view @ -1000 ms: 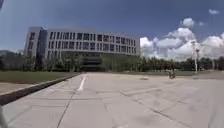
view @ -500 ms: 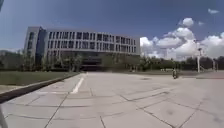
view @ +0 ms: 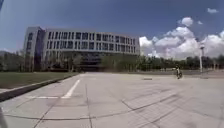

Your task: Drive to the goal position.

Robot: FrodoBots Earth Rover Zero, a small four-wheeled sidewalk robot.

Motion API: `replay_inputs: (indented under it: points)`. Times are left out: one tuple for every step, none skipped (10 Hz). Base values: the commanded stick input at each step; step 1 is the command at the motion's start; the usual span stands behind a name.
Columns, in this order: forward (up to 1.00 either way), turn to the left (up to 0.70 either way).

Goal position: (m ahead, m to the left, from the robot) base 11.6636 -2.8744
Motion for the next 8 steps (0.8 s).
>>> replay_inputs:
  points:
    - [1.0,0.0]
    - [1.0,0.0]
    - [1.0,0.0]
    - [1.0,0.0]
    - [1.0,0.0]
    - [1.0,0.0]
    - [1.0,0.0]
    - [1.0,0.0]
